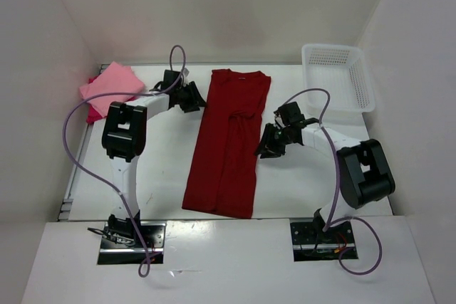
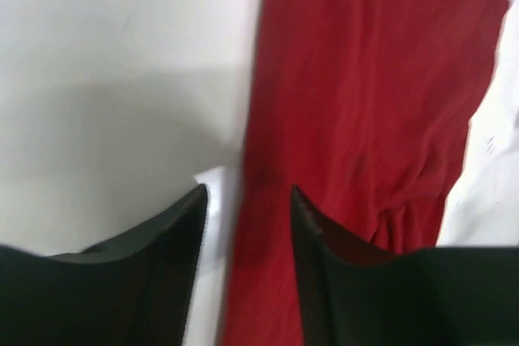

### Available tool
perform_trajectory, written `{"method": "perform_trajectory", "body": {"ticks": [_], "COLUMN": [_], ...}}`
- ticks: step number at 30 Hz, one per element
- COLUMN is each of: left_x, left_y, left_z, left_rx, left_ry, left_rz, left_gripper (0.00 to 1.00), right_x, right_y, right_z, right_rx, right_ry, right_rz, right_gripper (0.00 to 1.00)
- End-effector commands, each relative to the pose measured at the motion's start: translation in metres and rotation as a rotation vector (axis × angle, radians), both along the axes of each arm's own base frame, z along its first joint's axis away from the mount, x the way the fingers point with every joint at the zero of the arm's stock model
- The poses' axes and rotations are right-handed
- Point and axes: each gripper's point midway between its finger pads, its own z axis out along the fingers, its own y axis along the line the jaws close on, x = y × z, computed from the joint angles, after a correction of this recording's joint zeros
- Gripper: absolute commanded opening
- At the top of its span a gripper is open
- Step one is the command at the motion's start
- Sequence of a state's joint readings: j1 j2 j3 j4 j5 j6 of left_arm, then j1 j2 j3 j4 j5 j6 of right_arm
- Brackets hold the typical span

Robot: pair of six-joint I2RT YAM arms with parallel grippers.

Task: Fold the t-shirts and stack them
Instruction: Rotate the tshirt 90 degrees

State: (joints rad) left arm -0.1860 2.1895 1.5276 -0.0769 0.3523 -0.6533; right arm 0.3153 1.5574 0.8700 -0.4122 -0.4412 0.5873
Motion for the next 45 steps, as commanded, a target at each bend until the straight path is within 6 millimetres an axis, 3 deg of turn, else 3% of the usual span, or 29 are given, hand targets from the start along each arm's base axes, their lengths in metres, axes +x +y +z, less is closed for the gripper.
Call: {"method": "perform_trajectory", "body": {"ticks": [1, 3, 8, 10, 13, 18, 20, 22, 25, 26, 27, 28, 29, 30, 31, 33, 34, 35, 36, 37, 38, 39, 40, 41, 42, 45], "left_x": [0.027, 0.033, 0.045, 0.048, 0.057, 0.066, 0.058, 0.058, 0.047, 0.045, 0.037, 0.029, 0.02, 0.01, -0.016, -0.049, -0.066, -0.098, -0.122, -0.141, -0.16, -0.202, -0.221, -0.24, -0.275, -0.338], "left_y": [-0.011, -0.016, -0.026, -0.026, -0.011, 0.043, 0.05, 0.058, 0.059, 0.059, 0.065, 0.068, 0.07, 0.073, 0.075, 0.078, 0.076, 0.076, 0.071, 0.067, 0.062, 0.054, 0.049, 0.041, 0.039, 0.027], "left_z": [0.0, -0.005, -0.006, -0.005, 0.008, 0.015, 0.005, 0.016, 0.022, 0.037, 0.035, 0.037, 0.058, 0.06, 0.062, 0.056, 0.073, 0.052, 0.048, 0.066, 0.067, 0.046, 0.063, 0.065, 0.062, 0.05], "left_rx": [-0.022, -0.046, -0.117, -0.118, -0.116, -0.085, -0.08, -0.056, -0.093, -0.097, -0.082, -0.056, -0.044, -0.025, -0.013, 0.013, -0.001, 0.002, -0.021, -0.053, -0.103, -0.155, -0.191, -0.239, -0.269, -0.376], "left_ry": [-0.047, -0.038, -0.052, -0.061, -0.092, -0.107, -0.081, -0.106, -0.107, -0.131, -0.126, -0.129, -0.158, -0.153, -0.126, -0.088, -0.101, -0.03, 0.023, -0.008, 0.023, 0.128, 0.098, 0.147, 0.184, 0.371], "left_rz": [-0.027, -0.034, -0.024, -0.009, 0.04, 0.155, 0.167, 0.211, 0.213, 0.212, 0.211, 0.2, 0.198, 0.201, 0.195, 0.176, 0.163, 0.144, 0.115, 0.103, 0.107, 0.082, 0.072, 0.094, 0.108, 0.179], "left_gripper": [0.49, 0.41, 0.06, 0.0, 0.0, 0.0, 0.0, 0.0, 0.32, 0.41, 0.6, 0.67, 0.73, 0.79, 1.0, 1.0, 1.0, 1.0, 1.0, 1.0, 0.92, 0.67, 0.58, 0.5, 0.45, 0.37], "right_x": [0.024, 0.025, 0.036, 0.046, 0.056, 0.059, 0.061, 0.059, 0.057, 0.053, 0.049, 0.047, 0.034, 0.031, 0.018, 0.004, -0.012, -0.019, -0.025, -0.042, -0.044, -0.051, -0.061, -0.065, -0.074, -0.086], "right_y": [0.013, 0.014, 0.007, 0.009, 0.009, 0.011, 0.01, 0.009, 0.009, 0.008, 0.008, 0.008, 0.006, 0.006, 0.008, 0.014, 0.023, 0.027, 0.033, 0.037, 0.044, 0.048, 0.044, 0.046, 0.045, 0.043], "right_z": [0.021, 0.014, -0.002, -0.004, -0.005, -0.001, 0.002, 0.001, 0.005, 0.006, 0.007, 0.013, 0.006, 0.007, 0.008, 0.007, 0.003, 0.01, 0.014, 0.009, 0.026, 0.033, 0.028, 0.045, 0.043, 0.065], "right_rx": [0.057, 0.053, 0.018, 0.017, 0.021, 0.025, 0.019, 0.017, 0.02, 0.023, 0.031, 0.04, 0.048, 0.055, 0.061, 0.057, 0.06, 0.066, 0.086, 0.09, 0.143, 0.186, 0.195, 0.238, 0.268, 0.327], "right_ry": [-0.087, -0.076, -0.057, -0.066, -0.063, -0.075, -0.087, -0.077, -0.089, -0.083, -0.079, -0.094, -0.054, -0.06, -0.062, -0.039, -0.024, -0.043, -0.042, -0.016, -0.063, -0.04, -0.017, -0.054, -0.01, -0.055], "right_rz": [0.047, 0.047, 0.043, 0.05, 0.052, 0.052, 0.047, 0.047, 0.047, 0.039, 0.044, 0.036, 0.027, 0.019, 0.027, 0.015, 0.046, 0.051, 0.042, 0.054, 0.055, 0.027, -0.001, -0.012, -0.053, -0.102], "right_gripper": [0.38, 0.38, 0.38, 0.4, 0.44, 0.49, 0.51, 0.51, 0.52, 0.52, 0.52, 0.52, 0.52, 0.52, 0.52, 0.52, 0.49, 0.44, 0.39, 0.28, 0.22, 0.18, 0.14, 0.11, 0.09, 0.08]}}
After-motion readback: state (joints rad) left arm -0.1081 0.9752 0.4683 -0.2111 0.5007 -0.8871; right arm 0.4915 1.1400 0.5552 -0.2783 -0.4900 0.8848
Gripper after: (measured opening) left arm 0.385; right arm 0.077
